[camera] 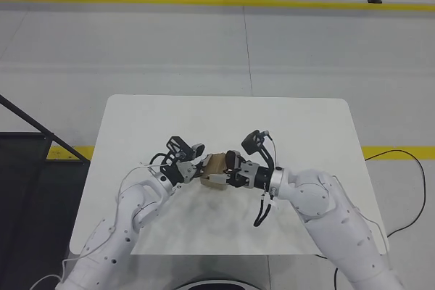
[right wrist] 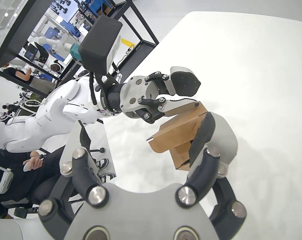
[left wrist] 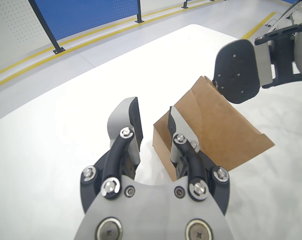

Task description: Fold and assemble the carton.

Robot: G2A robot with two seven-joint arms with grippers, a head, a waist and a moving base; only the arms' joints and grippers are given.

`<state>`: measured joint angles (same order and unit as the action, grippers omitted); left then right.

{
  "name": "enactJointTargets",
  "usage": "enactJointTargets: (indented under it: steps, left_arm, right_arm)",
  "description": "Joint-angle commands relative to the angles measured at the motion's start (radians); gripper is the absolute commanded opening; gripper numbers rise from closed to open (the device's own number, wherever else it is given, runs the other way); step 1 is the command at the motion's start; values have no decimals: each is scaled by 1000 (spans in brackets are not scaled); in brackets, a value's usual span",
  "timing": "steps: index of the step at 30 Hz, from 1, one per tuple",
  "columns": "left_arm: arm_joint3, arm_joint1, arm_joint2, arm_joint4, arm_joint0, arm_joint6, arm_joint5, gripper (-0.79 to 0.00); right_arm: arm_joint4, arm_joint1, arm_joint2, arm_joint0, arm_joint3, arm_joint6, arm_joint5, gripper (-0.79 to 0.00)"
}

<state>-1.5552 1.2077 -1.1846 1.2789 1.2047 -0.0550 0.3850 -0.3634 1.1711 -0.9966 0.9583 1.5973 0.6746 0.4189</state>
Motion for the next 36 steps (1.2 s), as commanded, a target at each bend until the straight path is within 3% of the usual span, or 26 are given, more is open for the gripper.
enactJointTargets:
  steps: [1,36]
  left_arm:
    - [0,1,4,3,-2,2,-2,-431]
    - [-4,9,37,28,-10,10,12,-422]
  right_arm:
    - [2,0,1,0,-3,2,2,0]
    - [9,8,17,-1,-53,-3,31,0]
